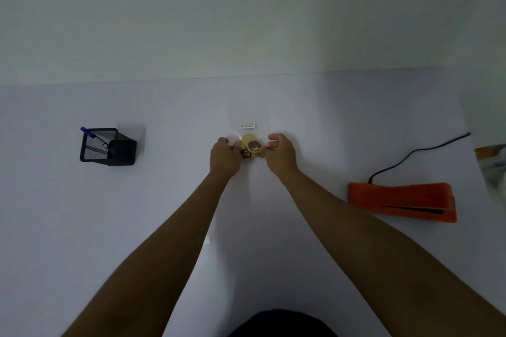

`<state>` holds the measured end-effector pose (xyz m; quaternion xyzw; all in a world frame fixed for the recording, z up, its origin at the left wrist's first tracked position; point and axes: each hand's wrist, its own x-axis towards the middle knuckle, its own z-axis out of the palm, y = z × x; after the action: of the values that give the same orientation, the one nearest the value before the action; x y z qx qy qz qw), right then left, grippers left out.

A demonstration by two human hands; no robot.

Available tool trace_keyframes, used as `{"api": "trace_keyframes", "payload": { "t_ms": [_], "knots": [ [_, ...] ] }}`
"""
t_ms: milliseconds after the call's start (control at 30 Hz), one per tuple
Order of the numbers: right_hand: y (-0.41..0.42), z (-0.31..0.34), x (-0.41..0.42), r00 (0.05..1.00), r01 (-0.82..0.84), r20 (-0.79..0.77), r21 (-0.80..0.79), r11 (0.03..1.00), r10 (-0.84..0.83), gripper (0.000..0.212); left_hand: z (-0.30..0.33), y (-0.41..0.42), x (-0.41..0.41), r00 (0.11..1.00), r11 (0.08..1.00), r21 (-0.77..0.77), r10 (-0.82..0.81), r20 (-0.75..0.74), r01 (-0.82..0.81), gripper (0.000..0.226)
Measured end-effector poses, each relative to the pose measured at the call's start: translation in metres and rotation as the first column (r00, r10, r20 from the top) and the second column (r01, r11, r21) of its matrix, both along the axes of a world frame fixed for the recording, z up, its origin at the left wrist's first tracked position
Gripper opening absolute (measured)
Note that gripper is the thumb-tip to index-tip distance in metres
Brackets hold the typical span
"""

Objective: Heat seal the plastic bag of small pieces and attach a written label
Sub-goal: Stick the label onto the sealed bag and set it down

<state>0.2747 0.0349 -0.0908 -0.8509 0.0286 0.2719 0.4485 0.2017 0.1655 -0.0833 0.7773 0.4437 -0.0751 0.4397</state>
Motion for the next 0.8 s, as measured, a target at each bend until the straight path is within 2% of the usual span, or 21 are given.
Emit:
{"api": "trace_keyframes", "payload": {
  "t_ms": [233,500,633,800],
  "knots": [
    [0.0,-0.008,0.001,0.999,-0.042,-0.002,-0.034,0.999,0.042,0.039,-0.002,-0.007,0.001,0.999,1.0,0.025,-0.01,-0.04,0.011,0.042],
    [-0.02,0.01,-0.005,0.993,-0.117,0.011,-0.022,0.993,0.117,0.047,0.017,-0.031,-0.016,0.998,0.99,0.134,-0.029,-0.059,0.036,0.052],
    [-0.043,0.038,-0.023,0.995,-0.092,0.048,0.003,0.996,0.091,0.038,0.038,-0.052,-0.035,0.993,0.991,0.117,-0.08,0.082,0.07,0.05],
    [-0.099,0.085,-0.071,0.99,-0.078,0.125,0.078,0.994,0.068,0.032,0.08,-0.109,-0.056,0.95,0.992,0.0,-0.118,0.29,0.124,0.053]
  ]
}}
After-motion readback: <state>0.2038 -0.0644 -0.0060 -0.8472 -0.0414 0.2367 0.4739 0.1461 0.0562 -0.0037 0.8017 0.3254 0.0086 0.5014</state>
